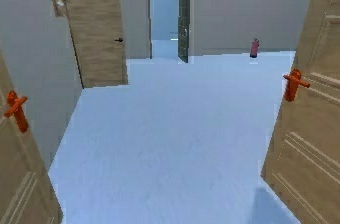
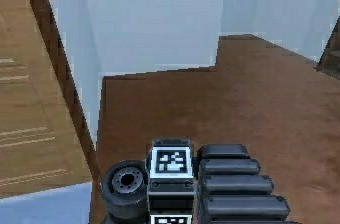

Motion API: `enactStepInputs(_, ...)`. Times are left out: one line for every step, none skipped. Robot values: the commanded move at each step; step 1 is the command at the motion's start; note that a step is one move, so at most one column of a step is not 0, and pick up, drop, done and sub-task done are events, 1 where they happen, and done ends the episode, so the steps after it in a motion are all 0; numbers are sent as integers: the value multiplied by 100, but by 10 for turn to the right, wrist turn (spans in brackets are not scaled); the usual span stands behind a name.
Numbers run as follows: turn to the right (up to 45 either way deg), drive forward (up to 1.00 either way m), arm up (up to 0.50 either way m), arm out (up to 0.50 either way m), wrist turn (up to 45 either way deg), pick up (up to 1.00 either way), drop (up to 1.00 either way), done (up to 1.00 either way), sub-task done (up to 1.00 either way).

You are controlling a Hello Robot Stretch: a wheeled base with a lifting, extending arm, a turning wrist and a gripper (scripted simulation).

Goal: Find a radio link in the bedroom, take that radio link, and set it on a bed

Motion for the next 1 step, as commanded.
enactStepInputs(-30, 0, 0, 0, 0, 0, 0, 0, 0)
